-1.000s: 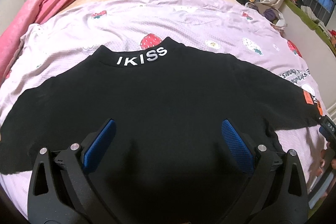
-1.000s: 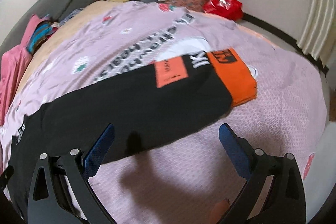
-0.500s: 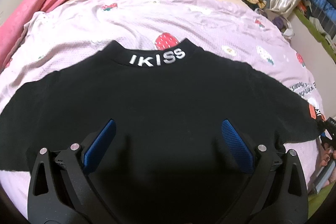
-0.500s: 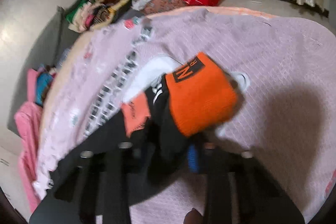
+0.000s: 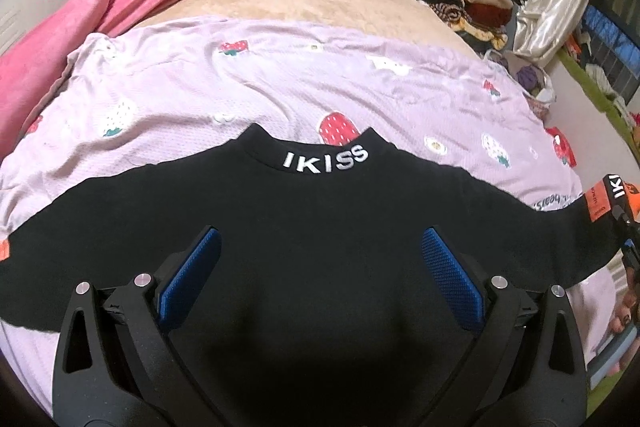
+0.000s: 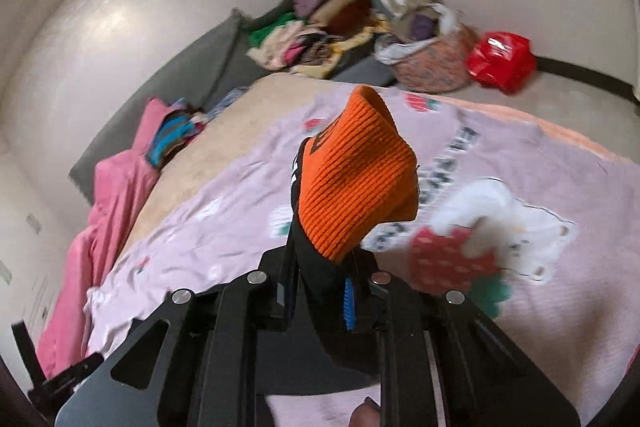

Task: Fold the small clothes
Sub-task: 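Carry the sleeve across the sweatshirt body toward the left tool and lay it down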

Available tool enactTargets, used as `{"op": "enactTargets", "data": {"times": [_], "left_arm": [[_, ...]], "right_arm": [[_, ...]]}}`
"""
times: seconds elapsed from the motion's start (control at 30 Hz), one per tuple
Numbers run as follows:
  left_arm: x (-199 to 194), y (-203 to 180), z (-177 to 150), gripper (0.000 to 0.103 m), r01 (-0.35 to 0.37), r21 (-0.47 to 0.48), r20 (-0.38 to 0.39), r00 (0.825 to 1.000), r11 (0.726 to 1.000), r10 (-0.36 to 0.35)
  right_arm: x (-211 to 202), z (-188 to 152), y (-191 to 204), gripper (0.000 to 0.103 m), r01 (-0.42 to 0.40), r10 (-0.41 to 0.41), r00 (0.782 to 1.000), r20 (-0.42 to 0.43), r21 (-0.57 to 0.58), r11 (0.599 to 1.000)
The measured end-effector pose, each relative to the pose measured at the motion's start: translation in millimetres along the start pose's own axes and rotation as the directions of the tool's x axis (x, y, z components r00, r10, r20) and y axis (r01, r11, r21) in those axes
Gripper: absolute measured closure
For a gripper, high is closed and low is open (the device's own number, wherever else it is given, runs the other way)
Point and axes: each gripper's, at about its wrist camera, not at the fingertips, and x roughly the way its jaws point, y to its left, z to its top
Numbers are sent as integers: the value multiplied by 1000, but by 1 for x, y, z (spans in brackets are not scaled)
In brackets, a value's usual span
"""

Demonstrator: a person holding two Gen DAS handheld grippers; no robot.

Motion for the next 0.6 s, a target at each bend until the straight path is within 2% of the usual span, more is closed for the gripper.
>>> {"op": "enactTargets", "data": {"times": [0.27,0.6], "left_arm": [[-19,17,4,9,15,-38,30,999,999,-14],[-33,39,3,9,26,-75,48,999,997,-22]], "right_arm": [[-3,-14,79,87,-96,93,995,-29,-135,986],[3,-46,149,87,-151,130,987,-93,-261,953]]}}
